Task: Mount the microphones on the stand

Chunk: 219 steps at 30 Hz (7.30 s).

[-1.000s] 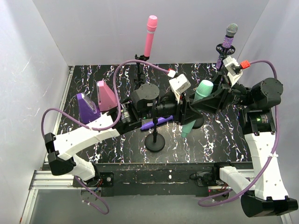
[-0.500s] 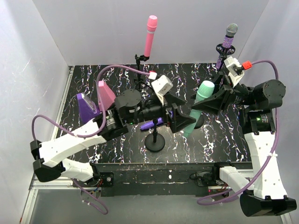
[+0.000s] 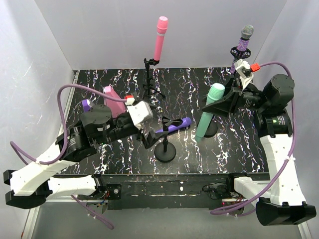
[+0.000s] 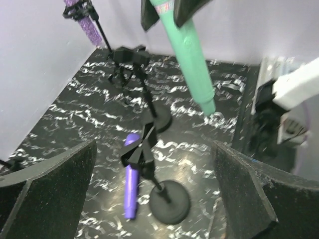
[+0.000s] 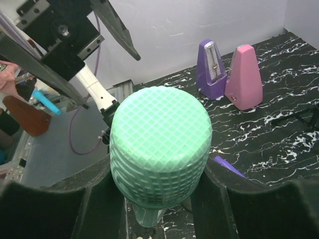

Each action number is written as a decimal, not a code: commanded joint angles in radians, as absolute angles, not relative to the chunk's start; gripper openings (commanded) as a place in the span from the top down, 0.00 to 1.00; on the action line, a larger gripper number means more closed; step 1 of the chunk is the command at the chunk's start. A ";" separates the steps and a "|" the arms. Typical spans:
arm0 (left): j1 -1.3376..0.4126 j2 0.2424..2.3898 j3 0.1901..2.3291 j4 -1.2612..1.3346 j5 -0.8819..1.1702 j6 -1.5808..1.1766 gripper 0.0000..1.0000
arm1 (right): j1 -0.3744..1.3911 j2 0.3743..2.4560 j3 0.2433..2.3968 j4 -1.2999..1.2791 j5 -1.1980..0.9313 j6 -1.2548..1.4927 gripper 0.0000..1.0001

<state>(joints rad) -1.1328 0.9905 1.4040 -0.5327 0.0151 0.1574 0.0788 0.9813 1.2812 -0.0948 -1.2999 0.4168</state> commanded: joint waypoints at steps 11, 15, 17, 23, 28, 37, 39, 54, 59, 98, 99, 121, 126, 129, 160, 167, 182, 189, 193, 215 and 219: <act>-0.664 1.106 1.249 -0.420 0.777 0.462 0.02 | 0.092 0.965 1.215 -0.063 -1.292 0.342 0.99; -0.660 1.155 1.253 -0.393 0.925 0.439 0.02 | 0.095 0.963 1.193 -0.043 -1.296 0.345 0.99; -0.658 1.161 1.250 -0.388 0.956 0.426 0.02 | 0.097 0.963 1.187 -0.041 -1.298 0.345 0.99; -0.658 1.187 1.217 -0.394 0.919 0.417 0.02 | 0.112 0.974 1.177 -0.009 -1.301 0.345 0.99; -0.658 1.201 1.171 -0.335 0.868 0.381 0.02 | 0.140 1.002 1.189 0.044 -1.287 0.339 0.99; -0.657 1.155 1.103 -0.207 0.804 0.253 0.12 | 0.176 1.020 1.161 0.038 -1.223 0.281 0.99; -0.658 1.146 1.094 -0.196 0.805 0.230 0.12 | 0.178 1.020 1.157 0.031 -1.216 0.269 0.99; -0.666 1.135 1.065 -0.141 0.795 0.101 0.72 | 0.186 1.015 1.135 0.011 -1.192 0.232 0.99; -0.698 1.089 1.055 -0.141 0.698 0.008 0.91 | 0.187 1.020 1.132 -0.026 -1.138 0.199 0.99; -1.049 1.094 1.101 -0.210 -0.041 -0.342 0.99 | 0.374 1.002 0.974 0.146 -0.946 0.396 0.99; -1.052 1.100 1.109 -0.213 -0.043 -0.347 0.98 | 0.376 1.002 0.974 0.146 -0.950 0.391 0.99; -1.057 1.062 1.152 -0.304 -0.038 -0.416 0.02 | 0.374 0.959 0.988 0.023 -0.999 0.264 0.61; -1.057 0.970 1.091 -0.284 -0.031 -0.365 0.02 | 0.361 0.948 1.003 -0.038 -1.011 0.235 0.31; -1.057 0.879 1.014 -0.240 -0.029 -0.341 0.02 | 0.347 0.942 1.003 -0.046 -1.034 0.224 0.23; -1.178 1.108 0.505 0.606 -0.023 -0.008 0.29 | 0.244 0.905 0.954 -0.028 -1.246 0.158 0.13; -1.189 1.146 0.509 0.578 -0.049 -0.018 0.34 | 0.241 0.908 0.948 -0.011 -1.247 0.169 0.13; -1.193 1.267 0.454 0.702 -0.045 -0.055 0.43 | 0.238 0.905 0.939 -0.011 -1.247 0.169 0.12; -1.193 1.301 0.465 0.733 -0.048 -0.066 0.54 | 0.236 0.907 0.936 -0.011 -1.249 0.169 0.12; -1.193 1.278 0.454 0.745 -0.058 -0.071 0.56 | 0.236 0.907 0.937 -0.009 -1.249 0.169 0.12; -1.193 1.160 0.468 0.623 -0.055 -0.029 1.00 | 0.235 0.908 0.954 -0.058 -1.259 0.117 0.11; -1.192 1.065 0.477 0.551 -0.112 0.046 1.00 | 0.235 0.905 0.989 -0.179 -1.246 0.022 0.09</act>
<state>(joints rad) -1.1973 1.1816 0.4644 0.5861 -0.0471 -0.0380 0.2413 0.9161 0.9386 -0.0879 -1.2377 0.1219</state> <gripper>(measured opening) 0.112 0.903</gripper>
